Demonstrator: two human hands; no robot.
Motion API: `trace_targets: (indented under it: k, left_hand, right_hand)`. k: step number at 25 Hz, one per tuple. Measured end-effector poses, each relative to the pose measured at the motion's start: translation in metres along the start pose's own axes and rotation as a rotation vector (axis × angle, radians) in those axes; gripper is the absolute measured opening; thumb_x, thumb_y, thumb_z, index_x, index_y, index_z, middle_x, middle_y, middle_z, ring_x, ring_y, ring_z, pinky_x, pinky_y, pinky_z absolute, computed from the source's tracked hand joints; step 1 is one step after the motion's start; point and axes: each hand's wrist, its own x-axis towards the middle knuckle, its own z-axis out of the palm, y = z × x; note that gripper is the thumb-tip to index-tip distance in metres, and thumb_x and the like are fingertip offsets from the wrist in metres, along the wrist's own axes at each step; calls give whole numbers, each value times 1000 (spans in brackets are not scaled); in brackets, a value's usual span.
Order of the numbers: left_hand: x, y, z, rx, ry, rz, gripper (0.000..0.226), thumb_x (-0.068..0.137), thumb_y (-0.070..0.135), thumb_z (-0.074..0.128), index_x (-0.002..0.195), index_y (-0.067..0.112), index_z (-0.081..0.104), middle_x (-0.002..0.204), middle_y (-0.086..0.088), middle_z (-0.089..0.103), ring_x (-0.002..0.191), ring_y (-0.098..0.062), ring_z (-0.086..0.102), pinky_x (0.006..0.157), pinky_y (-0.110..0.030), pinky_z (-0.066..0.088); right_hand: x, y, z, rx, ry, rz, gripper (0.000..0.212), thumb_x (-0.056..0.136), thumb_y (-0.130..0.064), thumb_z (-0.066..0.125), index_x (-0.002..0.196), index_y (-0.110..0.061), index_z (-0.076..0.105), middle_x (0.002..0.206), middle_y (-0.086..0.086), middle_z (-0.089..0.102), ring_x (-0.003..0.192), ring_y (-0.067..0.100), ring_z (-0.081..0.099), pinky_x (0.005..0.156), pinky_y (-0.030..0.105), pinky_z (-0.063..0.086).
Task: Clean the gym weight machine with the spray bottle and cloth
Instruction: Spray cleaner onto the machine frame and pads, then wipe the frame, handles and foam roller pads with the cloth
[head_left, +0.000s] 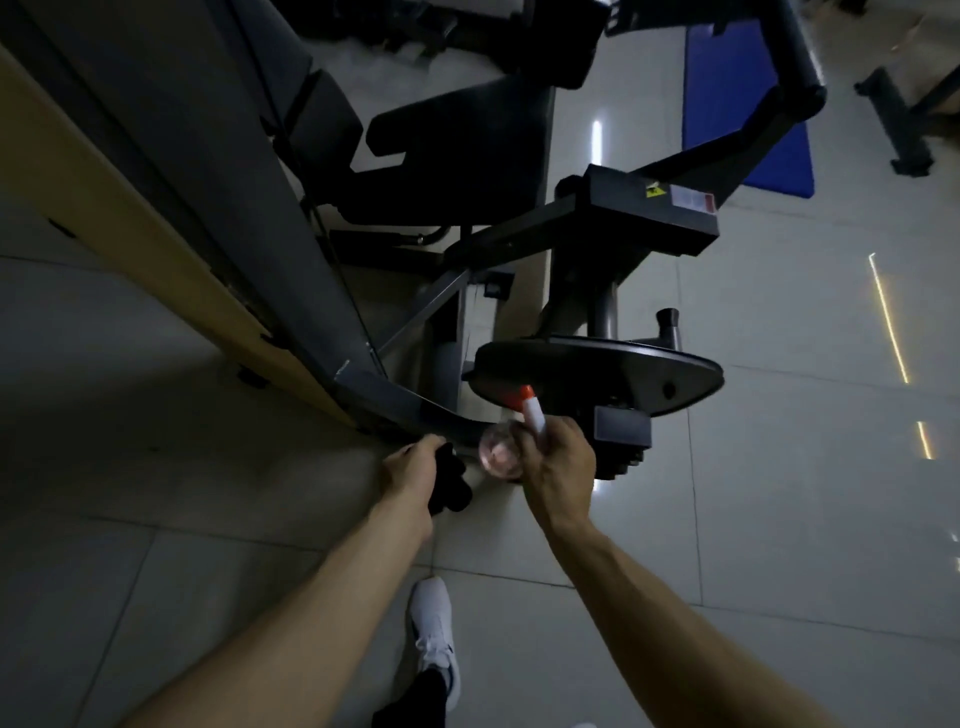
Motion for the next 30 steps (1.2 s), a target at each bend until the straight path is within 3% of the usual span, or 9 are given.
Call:
trace_targets:
  k: [3,9,14,18,20,22,26,28,30]
  left_hand:
    - [25,9,5,26,-1,-48,21,85,25,74,92,6,76,70,-7,75,63,-25,69,56,-28,53]
    - [43,1,15,125,-6,-80,27,80,33,75,91,8,76,77,-10,77,73,-30,72,64,-35,54]
    - [29,-12,29,156,8,-124,23,84,31,74,91,9,75,72,-7,76,79,-30,73,82,-42,60]
    - [13,-24,40,99,40,-158,21,89,26,70,86,6,71,65,-10,72,62,-27,64,68,-36,52]
    - [1,-36,46,75,32,-176,21,92,27,66,88,8,70,65,-9,69,58,-26,61,60,-31,48]
    - [-10,-53,60,25,-68,-254,28,98,33,59,106,9,72,75,-9,70,67,-26,65,60,-31,50]
    - [-52,-82,110,-61,-401,-360,37,97,44,57,111,14,74,97,-6,76,94,-23,70,85,-32,55]
    - [-70,-97,134,70,-515,-313,54,96,62,52,110,14,74,107,-7,74,106,-24,68,101,-36,48]
    - [-77,-109,153,320,-535,-181,67,95,70,47,121,12,70,119,-8,72,115,-25,65,105,-39,45]
  right_hand:
    - [27,3,27,-19,4,31,14,97,-19,70,95,-27,58,97,-7,59,83,5,56,80,23,50]
    - [44,7,33,-196,-112,-35,11,95,-28,71,97,-27,61,97,-9,56,83,9,55,76,27,51]
    - [47,21,29,-289,-192,-131,33,93,-36,73,121,-21,66,111,-5,62,98,15,60,84,30,52]
    - [42,33,17,-249,-269,-126,55,97,-41,66,148,-27,48,135,-1,62,118,18,60,98,40,54]
    - [34,35,0,-173,-265,-125,55,99,-31,63,150,-25,45,140,-1,59,121,16,59,102,39,53]
    - [11,42,-25,-30,-200,-136,42,100,-25,57,142,-26,54,136,-9,60,120,6,57,104,35,51]
    - [-53,80,-69,246,-314,-47,47,106,-35,44,152,-30,44,160,-18,34,150,-3,24,124,24,23]
    - [-63,106,-84,409,-137,69,44,107,-22,50,150,-27,49,154,-10,48,145,5,40,120,31,35]
    - [-56,125,-95,560,39,248,37,105,-12,56,138,-26,59,134,-5,64,125,9,61,108,39,52]
